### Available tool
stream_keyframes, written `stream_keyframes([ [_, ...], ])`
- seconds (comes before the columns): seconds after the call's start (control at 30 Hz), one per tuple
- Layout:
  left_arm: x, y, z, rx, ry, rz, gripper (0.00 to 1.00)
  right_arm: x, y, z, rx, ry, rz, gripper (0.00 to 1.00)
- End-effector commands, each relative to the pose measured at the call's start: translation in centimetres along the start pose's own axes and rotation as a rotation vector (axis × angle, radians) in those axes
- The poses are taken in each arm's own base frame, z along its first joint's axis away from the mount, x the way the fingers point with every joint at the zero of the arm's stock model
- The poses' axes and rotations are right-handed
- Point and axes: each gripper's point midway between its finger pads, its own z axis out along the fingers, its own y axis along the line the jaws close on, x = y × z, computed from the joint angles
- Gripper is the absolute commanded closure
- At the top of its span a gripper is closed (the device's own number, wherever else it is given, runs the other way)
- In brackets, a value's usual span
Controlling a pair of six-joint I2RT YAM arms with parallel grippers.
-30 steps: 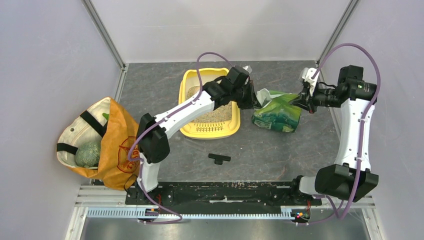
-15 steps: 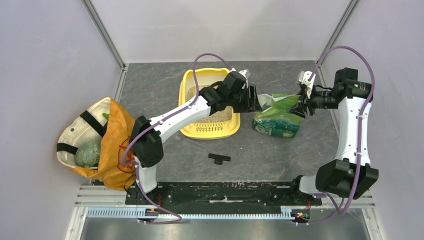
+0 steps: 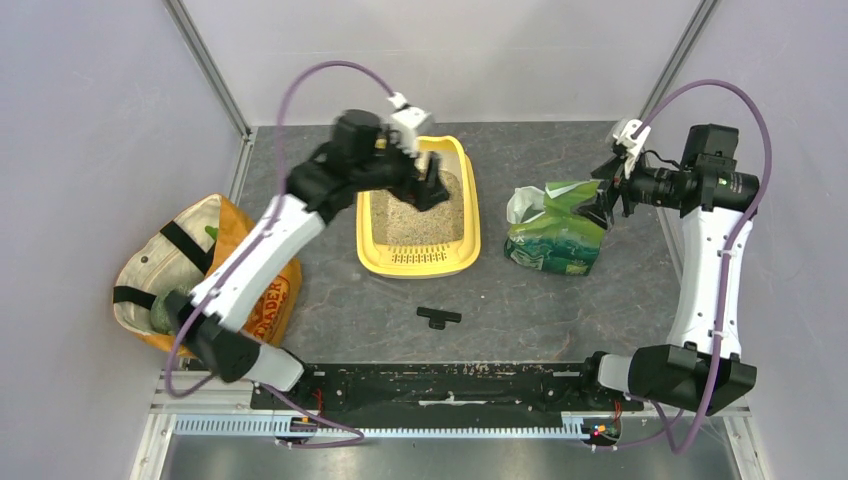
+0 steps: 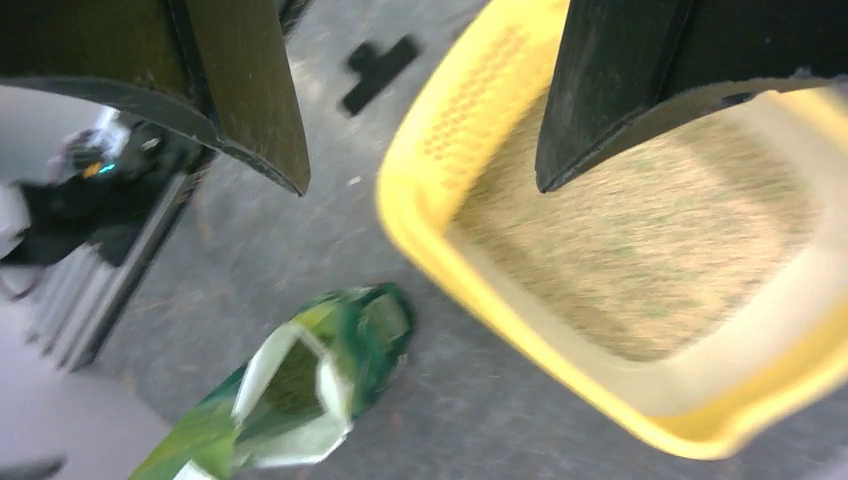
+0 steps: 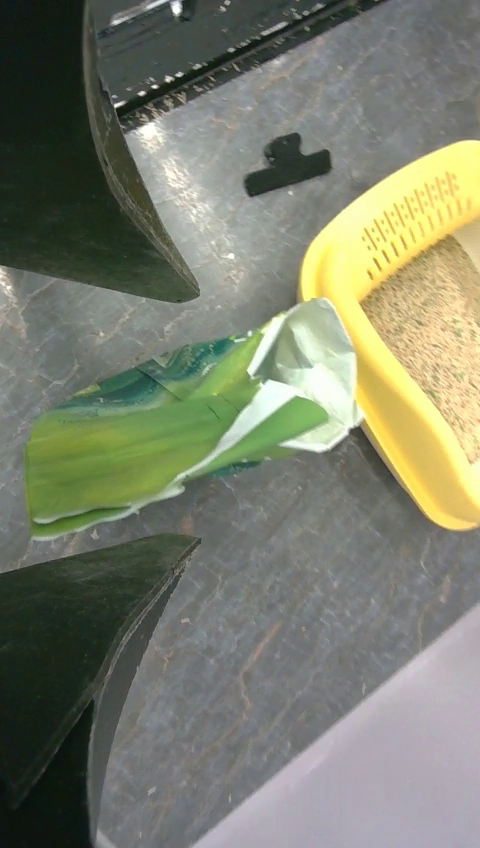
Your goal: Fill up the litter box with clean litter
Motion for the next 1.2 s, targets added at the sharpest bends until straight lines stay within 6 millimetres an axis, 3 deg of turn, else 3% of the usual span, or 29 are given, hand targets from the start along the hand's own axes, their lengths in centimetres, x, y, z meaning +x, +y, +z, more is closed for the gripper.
stream_keyframes([
  [0.0, 4.6, 0.9, -8.8, 0.168, 0.118, 0.496, 0.14, -5.4, -0.9, -2.0, 0.118, -0.112, -0.024, 0.07],
  [0.17, 14.9, 3.3, -14.8, 0.231, 0.357, 0.852, 0.18, -8.4, -0.6, -3.2, 0.180, -0.182, 0.025, 0.04],
  [0.27, 19.0, 4.9, -15.7, 0.235, 0.487, 0.908, 0.19, -9.2, 0.0, -3.6, 0.179, -0.193, 0.104, 0.04],
  [0.4, 22.9, 6.3, -16.1, 0.311, 0.627, 0.942, 0.26, -9.2, 1.4, -3.8, 0.165, -0.183, 0.173, 0.04],
  [0.57, 23.9, 6.2, -13.6, 0.340, 0.533, 1.043, 0.32, -8.5, 2.9, -3.7, 0.164, -0.199, 0.196, 0.04],
  [0.8, 25.0, 4.9, -7.5, 0.323, 0.437, 1.151, 0.44, -7.9, 3.7, -3.4, 0.158, -0.189, 0.252, 0.05],
  [0.9, 26.3, 4.6, -5.6, 0.350, 0.443, 1.179, 0.47, -7.6, 3.9, -3.4, 0.160, -0.180, 0.263, 0.05],
  [1.03, 26.4, 5.7, -3.2, 0.292, 0.438, 1.178, 0.47, -7.3, 4.1, -3.5, 0.168, -0.168, 0.250, 0.05],
  [1.17, 26.7, 6.2, -2.1, 0.279, 0.442, 1.186, 0.48, -6.8, 4.5, -3.5, 0.158, -0.147, 0.237, 0.05],
])
